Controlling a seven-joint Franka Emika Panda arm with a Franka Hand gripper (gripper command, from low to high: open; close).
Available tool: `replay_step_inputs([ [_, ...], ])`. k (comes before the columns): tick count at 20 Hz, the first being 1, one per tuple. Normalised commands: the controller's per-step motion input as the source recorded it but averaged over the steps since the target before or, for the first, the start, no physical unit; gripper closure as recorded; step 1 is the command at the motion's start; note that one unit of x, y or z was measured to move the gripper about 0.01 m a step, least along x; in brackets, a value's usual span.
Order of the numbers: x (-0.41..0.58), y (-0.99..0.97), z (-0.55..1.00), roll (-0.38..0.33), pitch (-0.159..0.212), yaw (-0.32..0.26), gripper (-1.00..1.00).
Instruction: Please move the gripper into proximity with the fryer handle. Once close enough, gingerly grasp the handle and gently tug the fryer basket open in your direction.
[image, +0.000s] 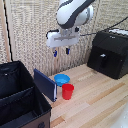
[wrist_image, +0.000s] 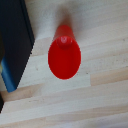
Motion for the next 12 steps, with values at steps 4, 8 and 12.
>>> replay_step_inputs([
  [4,0.026,0.04,0.03,-0.011,-0.051,-0.366,-1.0],
  [8,0.039,0.0,0.02,-0.01,-0.025,-0.375,-1.0],
  [12,0.026,0.01,0.01,-0.024,-0.016,-0.371,-1.0],
])
